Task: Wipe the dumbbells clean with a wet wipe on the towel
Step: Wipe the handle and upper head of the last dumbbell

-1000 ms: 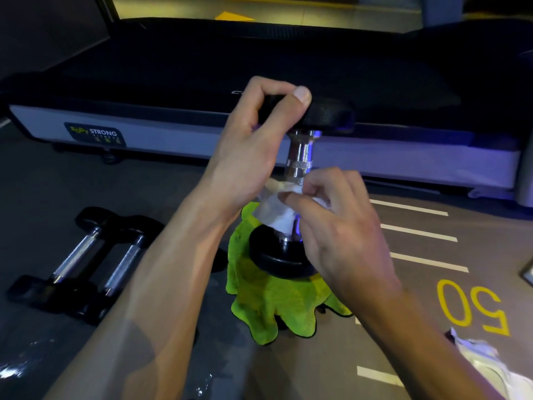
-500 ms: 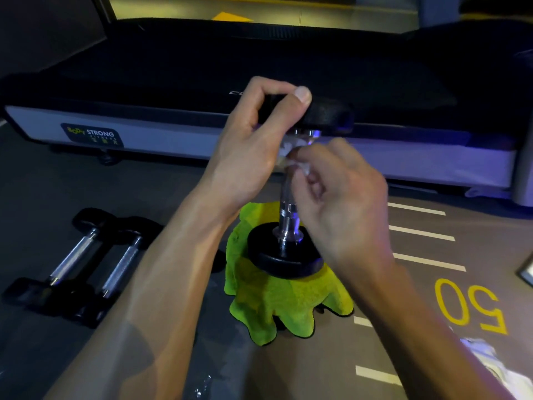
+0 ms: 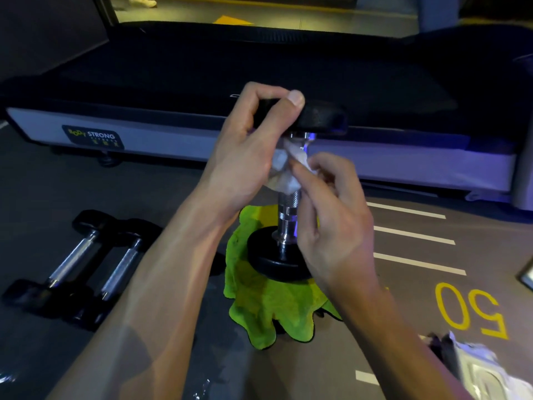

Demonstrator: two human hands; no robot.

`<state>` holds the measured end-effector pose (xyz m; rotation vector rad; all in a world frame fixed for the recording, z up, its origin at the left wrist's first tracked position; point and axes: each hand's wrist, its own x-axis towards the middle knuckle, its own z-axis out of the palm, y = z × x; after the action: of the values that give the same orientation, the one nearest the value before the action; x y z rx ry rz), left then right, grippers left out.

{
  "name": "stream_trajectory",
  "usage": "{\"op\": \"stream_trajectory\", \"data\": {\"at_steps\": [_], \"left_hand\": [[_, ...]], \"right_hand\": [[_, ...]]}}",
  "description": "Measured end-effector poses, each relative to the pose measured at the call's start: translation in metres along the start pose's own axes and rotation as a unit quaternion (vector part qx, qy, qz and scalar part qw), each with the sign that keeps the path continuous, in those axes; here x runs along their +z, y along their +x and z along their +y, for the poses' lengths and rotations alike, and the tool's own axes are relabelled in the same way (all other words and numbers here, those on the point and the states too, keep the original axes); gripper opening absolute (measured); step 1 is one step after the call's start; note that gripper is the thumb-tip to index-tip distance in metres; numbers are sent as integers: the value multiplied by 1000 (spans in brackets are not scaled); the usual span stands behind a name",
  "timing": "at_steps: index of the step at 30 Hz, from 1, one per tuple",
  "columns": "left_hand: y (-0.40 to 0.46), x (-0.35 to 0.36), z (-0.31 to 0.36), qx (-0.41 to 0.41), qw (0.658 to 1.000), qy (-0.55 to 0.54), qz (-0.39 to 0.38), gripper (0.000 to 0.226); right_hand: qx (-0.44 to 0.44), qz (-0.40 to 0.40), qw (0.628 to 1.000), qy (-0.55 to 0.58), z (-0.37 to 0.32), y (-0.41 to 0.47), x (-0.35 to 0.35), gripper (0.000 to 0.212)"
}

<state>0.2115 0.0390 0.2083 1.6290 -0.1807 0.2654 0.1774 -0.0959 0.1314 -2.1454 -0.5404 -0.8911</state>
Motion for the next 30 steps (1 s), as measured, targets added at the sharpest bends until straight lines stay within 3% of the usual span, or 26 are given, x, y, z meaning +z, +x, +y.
{"op": "stream_trajectory", "data": {"at_steps": [6,11,16,18,23,27,30], "left_hand": [[0,4,0,4,1000,-4,-9,7],[-1,2,1,13,1000,-6,-1,10],[-2,5,2,20,1000,-10,-21,9],[0,6,2,21,999,-10,-24,11],[2,12,0,33,999,-3,-22,6],[2,16,0,31,999,-8,-15,8],[2,17,0,33,999,-2,-20,11]], "right_hand": [[128,-17,991,45,-5,2,-3,42],[53,-10,998,19,-17,-4,0,44],[-3,-49,991,-128,-22,6,3,48],[-7,-55,989,-135,-17,7,2,52],[91,45,990,95,-5,2,-7,46],[242,82,914,315,-7,2,-8,44],[298,37,882,363,-14,14,-11,28]]}}
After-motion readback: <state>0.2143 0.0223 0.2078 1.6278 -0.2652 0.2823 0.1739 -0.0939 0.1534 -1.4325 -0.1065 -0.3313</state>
